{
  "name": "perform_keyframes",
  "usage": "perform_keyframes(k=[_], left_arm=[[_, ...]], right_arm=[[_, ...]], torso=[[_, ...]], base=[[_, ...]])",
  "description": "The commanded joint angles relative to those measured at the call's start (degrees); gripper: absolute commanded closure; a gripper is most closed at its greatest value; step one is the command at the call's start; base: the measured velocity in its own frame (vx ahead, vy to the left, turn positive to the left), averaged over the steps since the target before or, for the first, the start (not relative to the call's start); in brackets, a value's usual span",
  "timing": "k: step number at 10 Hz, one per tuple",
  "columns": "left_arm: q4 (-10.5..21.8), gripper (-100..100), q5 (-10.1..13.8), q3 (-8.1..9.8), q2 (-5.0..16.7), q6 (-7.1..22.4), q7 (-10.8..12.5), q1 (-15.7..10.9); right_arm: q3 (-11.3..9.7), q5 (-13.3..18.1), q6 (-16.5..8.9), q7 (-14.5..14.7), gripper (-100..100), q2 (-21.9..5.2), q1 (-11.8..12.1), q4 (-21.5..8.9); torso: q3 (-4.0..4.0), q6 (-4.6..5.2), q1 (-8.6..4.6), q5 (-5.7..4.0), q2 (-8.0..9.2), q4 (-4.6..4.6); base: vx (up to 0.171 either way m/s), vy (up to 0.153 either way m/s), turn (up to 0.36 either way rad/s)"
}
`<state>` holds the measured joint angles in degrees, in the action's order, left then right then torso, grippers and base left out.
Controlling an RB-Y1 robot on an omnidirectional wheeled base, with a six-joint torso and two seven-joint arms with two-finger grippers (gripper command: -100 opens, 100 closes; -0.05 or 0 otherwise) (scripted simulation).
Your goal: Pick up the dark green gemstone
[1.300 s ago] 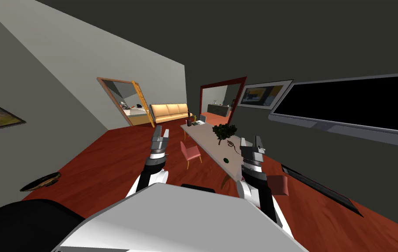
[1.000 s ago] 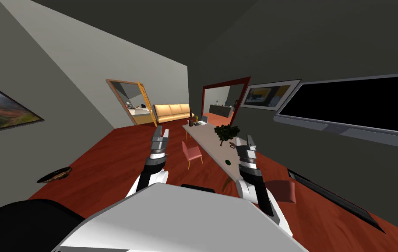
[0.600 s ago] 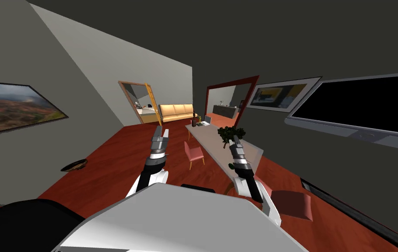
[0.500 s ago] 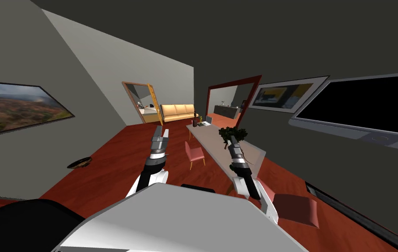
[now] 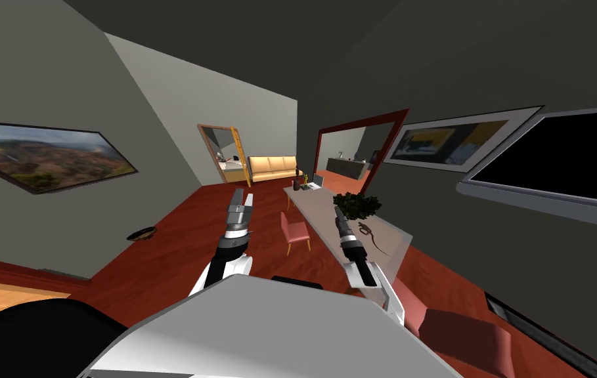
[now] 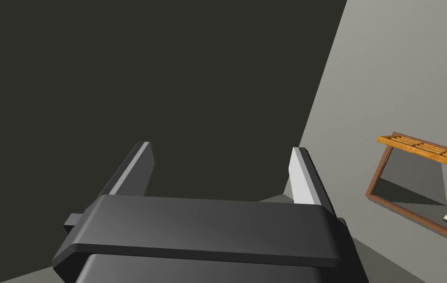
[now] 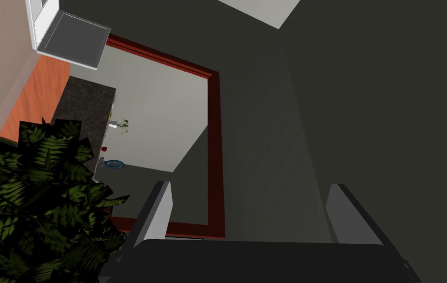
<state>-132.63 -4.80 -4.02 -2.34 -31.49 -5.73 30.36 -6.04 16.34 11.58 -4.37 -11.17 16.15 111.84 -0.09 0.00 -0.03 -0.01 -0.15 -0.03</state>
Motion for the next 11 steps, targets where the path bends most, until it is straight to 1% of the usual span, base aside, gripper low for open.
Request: perform_keyframes(k=[1,2,3,4,5,6,7,8,9,10,11], left_arm=[[0.0,0,0.0,0.00,0.0,0.0,0.0,0.0],[0.0,0,0.0,0.00,0.0,0.0,0.0,0.0],[0.0,0,0.0,0.00,0.0,0.0,0.0,0.0],[0.0,0,0.0,0.00,0.0,0.0,0.0,0.0],[0.0,0,0.0,0.00,0.0,0.0,0.0,0.0],[0.0,0,0.0,0.00,0.0,0.0,0.0,0.0],[0.0,0,0.0,0.01,0.0,0.0,0.0,0.0],[0.0,0,0.0,0.00,0.0,0.0,0.0,0.0],[0.0,0,0.0,0.00,0.0,0.0,0.0,0.0],[0.0,0,0.0,0.00,0.0,0.0,0.0,0.0],[0.0,0,0.0,0.00,0.0,0.0,0.0,0.0]], right_arm=[[-0.3,1.5,-0.7,0.3,-100,0.0,-0.9,-2.5],[-1.4,3.8,-3.2,0.7,-100,-0.5,-2.2,-4.2],[-1.4,4.0,-3.2,0.7,-100,-0.5,-2.2,-4.9],[-2.4,6.5,-5.7,1.1,-100,-0.9,-3.5,-7.3],[-3.6,8.2,-7.1,1.5,-100,-1.3,-4.8,-9.1],[-3.6,9.0,-8.4,1.5,-100,-1.3,-4.8,-9.9],[-4.7,11.2,-10.2,1.9,-100,-1.7,-6.1,-12.0],[-4.7,11.4,-11.1,1.9,-100,-1.7,-6.1,-12.6],[-5.8,13.9,-13.2,2.3,-100,-2.1,-7.4,-14.7],[-5.8,13.9,-13.8,2.3,-100,-2.1,-7.4,-15.4],[-6.9,16.3,-15.9,2.8,-100,-2.5,-8.7,-17.4]], torso=[[0.00,0.00,0.00,0.00,0.00,0.00],[0.01,0.03,0.00,0.00,0.02,0.00],[0.01,0.00,0.00,0.00,0.01,0.00],[0.01,0.03,0.00,0.00,0.03,0.00],[0.01,0.00,-0.02,0.00,0.02,0.00],[0.01,0.01,-0.08,-0.01,0.01,0.00],[0.00,0.04,-0.08,-0.02,0.02,0.00],[0.00,0.02,-0.07,-0.02,0.00,0.00],[0.02,0.04,-0.05,-0.01,0.04,0.00],[0.03,0.02,-0.06,-0.01,0.05,0.01],[0.04,0.05,-0.05,-0.01,0.08,0.01]], base=[[0.024,-0.015,0.075],[0.026,-0.016,0.155],[0.023,-0.018,0.089],[0.025,-0.022,0.169],[0.029,-0.040,0.257],[0.026,-0.041,0.081],[0.029,-0.038,0.130],[0.019,-0.032,0.091],[0.014,-0.034,0.153],[0.010,-0.031,0.092],[0.009,-0.039,0.151]])
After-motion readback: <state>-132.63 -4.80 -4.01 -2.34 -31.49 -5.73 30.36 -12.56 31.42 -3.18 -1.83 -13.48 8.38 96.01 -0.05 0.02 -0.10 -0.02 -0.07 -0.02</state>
